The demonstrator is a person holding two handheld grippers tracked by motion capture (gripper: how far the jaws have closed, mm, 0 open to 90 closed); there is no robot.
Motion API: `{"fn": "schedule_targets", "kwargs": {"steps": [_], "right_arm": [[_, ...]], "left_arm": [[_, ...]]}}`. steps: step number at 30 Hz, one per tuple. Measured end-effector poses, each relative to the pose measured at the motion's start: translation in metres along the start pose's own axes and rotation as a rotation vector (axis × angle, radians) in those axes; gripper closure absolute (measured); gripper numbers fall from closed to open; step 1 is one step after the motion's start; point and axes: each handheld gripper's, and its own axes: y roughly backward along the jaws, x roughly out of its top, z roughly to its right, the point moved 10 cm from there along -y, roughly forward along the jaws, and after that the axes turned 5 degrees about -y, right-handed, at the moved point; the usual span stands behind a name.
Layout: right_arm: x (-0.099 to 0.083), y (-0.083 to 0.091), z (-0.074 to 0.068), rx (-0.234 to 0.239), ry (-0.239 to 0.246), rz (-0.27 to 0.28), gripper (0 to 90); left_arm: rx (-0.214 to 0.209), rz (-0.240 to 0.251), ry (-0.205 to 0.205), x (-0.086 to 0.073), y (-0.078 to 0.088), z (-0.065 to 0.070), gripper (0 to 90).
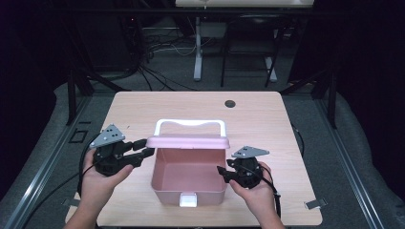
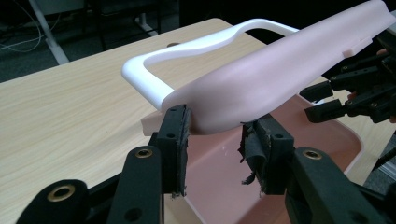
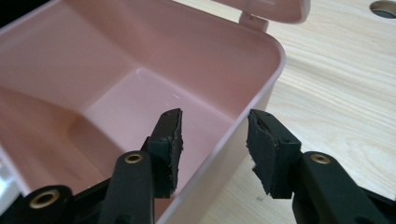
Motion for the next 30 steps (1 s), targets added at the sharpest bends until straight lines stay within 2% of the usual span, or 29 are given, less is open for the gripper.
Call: {"fn": "schedule_targets", "kwargs": {"steps": [8,30], "right_arm": [[-0.006,-0.004,0.001,-0.004,0.002,-0.046,58.7],[-0.006,-0.004,0.002,0.005,0.007,-0.045,58.9]], "left_arm": [[0.006,0.005,0.007,0.006,-0.002,-0.005,62.8],[0.029,0.02,0.012,0.024,-0.014,-0.022,66.0]]}}
